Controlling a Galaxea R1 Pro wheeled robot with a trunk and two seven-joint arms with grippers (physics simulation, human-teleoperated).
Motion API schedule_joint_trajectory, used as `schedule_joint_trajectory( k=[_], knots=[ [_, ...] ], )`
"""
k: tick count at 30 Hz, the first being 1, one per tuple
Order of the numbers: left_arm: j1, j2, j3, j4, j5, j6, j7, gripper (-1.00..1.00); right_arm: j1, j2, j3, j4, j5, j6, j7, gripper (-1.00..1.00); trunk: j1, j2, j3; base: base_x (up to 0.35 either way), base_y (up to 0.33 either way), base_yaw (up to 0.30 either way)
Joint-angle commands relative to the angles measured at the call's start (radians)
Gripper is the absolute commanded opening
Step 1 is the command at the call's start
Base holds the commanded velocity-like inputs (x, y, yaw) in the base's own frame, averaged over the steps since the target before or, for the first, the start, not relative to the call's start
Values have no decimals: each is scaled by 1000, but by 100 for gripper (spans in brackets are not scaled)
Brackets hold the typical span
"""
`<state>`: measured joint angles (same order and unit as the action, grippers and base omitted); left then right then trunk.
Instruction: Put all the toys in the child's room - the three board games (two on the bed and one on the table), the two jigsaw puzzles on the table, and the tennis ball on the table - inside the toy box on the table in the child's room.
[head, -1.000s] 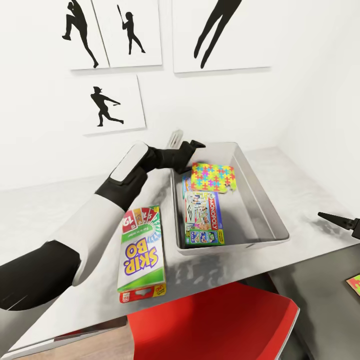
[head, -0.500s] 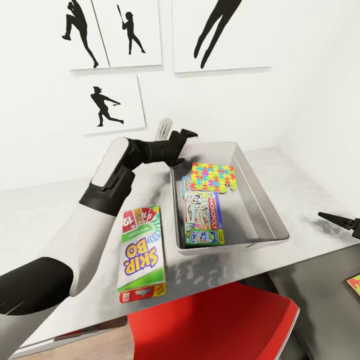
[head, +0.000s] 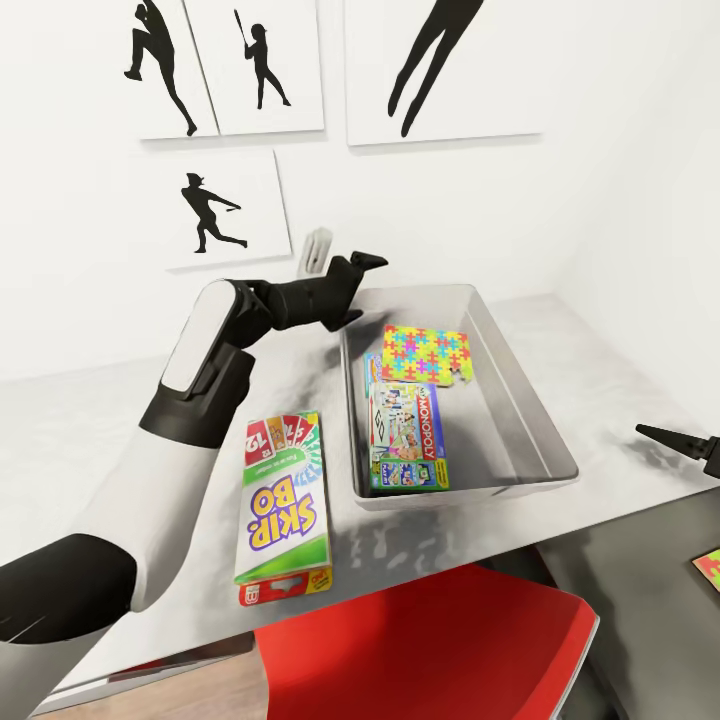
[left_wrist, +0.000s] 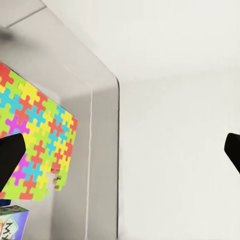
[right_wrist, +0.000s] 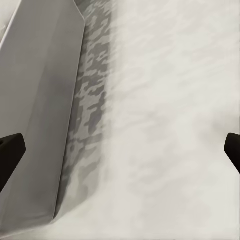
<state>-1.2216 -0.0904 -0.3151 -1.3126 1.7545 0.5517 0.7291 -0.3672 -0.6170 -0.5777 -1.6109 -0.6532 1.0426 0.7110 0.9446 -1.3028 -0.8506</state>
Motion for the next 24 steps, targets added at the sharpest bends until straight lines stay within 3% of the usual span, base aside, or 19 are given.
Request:
schedule_joint_trajectory(
  k=[1, 24],
  knots=[
    [3, 1, 1, -7, 7, 0, 9, 100, -1, 0, -1, 0, 5, 5, 7, 100, 0, 0, -1, -12, 0, 0],
    [16, 6, 1, -39, 3, 1, 11, 100, -1, -4, -2, 0, 6, 5, 7, 100, 0, 0, -1, -186, 0, -7]
  ],
)
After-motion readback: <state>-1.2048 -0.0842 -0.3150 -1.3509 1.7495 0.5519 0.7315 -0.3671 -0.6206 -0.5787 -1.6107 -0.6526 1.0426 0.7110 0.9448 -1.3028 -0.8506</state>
